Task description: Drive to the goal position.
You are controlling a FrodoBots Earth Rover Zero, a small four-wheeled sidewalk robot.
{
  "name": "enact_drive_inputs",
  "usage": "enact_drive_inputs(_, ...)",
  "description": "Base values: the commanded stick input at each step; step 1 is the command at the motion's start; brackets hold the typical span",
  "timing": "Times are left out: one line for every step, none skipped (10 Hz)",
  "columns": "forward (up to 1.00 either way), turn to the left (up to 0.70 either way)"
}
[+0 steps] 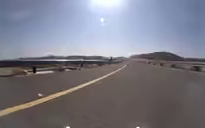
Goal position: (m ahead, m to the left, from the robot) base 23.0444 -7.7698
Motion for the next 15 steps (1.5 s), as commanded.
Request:
enact_drive_inputs(0.00,-0.45)
enact_drive_inputs(0.00,-0.45)
enact_drive_inputs(0.00,-0.45)
enact_drive_inputs(0.00,-0.45)
enact_drive_inputs(0.00,-0.45)
enact_drive_inputs(0.00,-0.45)
enact_drive_inputs(0.00,-0.45)
enact_drive_inputs(0.00,-0.45)
enact_drive_inputs(0.70,-0.27)
enact_drive_inputs(0.70,-0.27)
enact_drive_inputs(0.70,0.00)
enact_drive_inputs(0.70,0.00)
enact_drive_inputs(0.70,0.00)
enact_drive_inputs(0.70,0.00)
enact_drive_inputs(0.70,0.00)
